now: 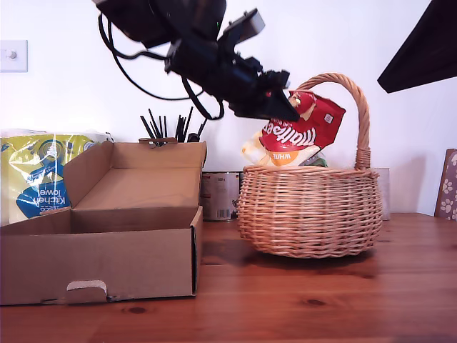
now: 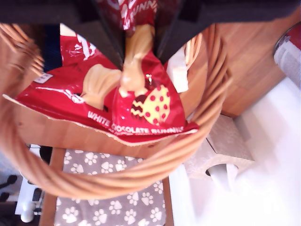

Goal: Move the bags of Easter eggs from the cardboard box on the left into the woven basket on the right side.

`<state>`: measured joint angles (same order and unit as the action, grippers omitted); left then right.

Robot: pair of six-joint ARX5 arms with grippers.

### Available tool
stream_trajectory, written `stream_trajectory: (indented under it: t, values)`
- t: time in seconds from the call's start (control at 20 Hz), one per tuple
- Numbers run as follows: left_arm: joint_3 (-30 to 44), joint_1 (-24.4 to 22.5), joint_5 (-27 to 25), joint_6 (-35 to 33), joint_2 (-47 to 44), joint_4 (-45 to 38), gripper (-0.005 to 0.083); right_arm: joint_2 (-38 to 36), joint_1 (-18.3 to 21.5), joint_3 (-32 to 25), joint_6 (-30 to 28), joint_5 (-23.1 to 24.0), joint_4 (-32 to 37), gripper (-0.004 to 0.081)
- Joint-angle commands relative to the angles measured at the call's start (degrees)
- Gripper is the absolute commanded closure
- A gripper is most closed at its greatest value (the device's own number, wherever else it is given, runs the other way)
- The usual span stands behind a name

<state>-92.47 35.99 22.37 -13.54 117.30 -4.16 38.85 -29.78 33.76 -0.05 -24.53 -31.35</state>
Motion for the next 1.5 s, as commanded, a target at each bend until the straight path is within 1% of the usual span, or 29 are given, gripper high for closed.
stream_trajectory:
  t: [0.0,0.15,0.35,0.55,0.65,0.7,0.75,0.95,1.05,1.15,1.25,1.35,1.4,1.45]
  values:
    - [0.1,0.7,-0.1,0.7,3.5,-0.7,0.0794,0.0,-0.2,0.5,0.0,0.0,0.2,0.0783]
    - [0.1,2.2,0.0,1.6,6.2,-0.6,0.0794,0.0,-0.2,0.5,0.0,0.0,0.2,0.0783]
    - [0.1,4.4,-0.7,1.6,8.9,3.9,0.0794,0.0,-0.2,0.5,0.0,0.0,0.2,0.0783]
    - [0.1,4.9,-3.3,0.0,9.1,8.4,0.0794,0.0,-0.2,0.5,0.0,0.0,0.2,0.0783]
    - [0.1,4.7,-7.0,0.1,9.1,10.0,0.0792,0.0,-0.2,0.5,0.0,0.0,0.2,0.0783]
    - [0.1,4.6,-7.7,0.1,9.1,11.3,0.0779,0.0,-0.2,0.5,0.0,0.0,0.2,0.0783]
    - [0.1,4.6,-7.8,0.1,9.1,12.0,0.0752,0.0,-0.2,0.5,0.0,0.0,0.2,0.0783]
    - [-0.8,4.9,-7.9,0.1,8.7,12.8,0.0525,0.0,-0.2,0.5,0.0,0.0,0.2,0.0783]
    - [-2.7,5.0,-7.9,0.0,8.1,15.5,0.0429,0.0,-0.2,0.5,0.0,0.0,0.2,0.0783]
    - [-5.1,5.0,-7.8,-0.2,7.0,19.4,0.0361,0.0,-0.2,0.5,0.0,0.0,0.2,0.0783]
    - [-7.1,4.9,-7.4,-0.6,4.7,23.6,0.0343,0.0,-0.2,0.5,0.0,0.0,0.2,0.0783]
    - [-8.1,4.9,-7.3,-0.8,1.8,25.7,0.0344,0.0,-0.2,0.5,0.0,0.0,0.2,0.0783]
    - [-8.1,4.9,-7.4,-0.8,0.2,26.7,0.0354,0.0,-0.2,0.5,0.0,0.0,0.3,0.0783]
    - [-8.1,4.9,-7.3,-0.7,-1.3,28.0,0.0390,0.0,-0.2,0.5,0.0,0.1,0.4,0.0783]
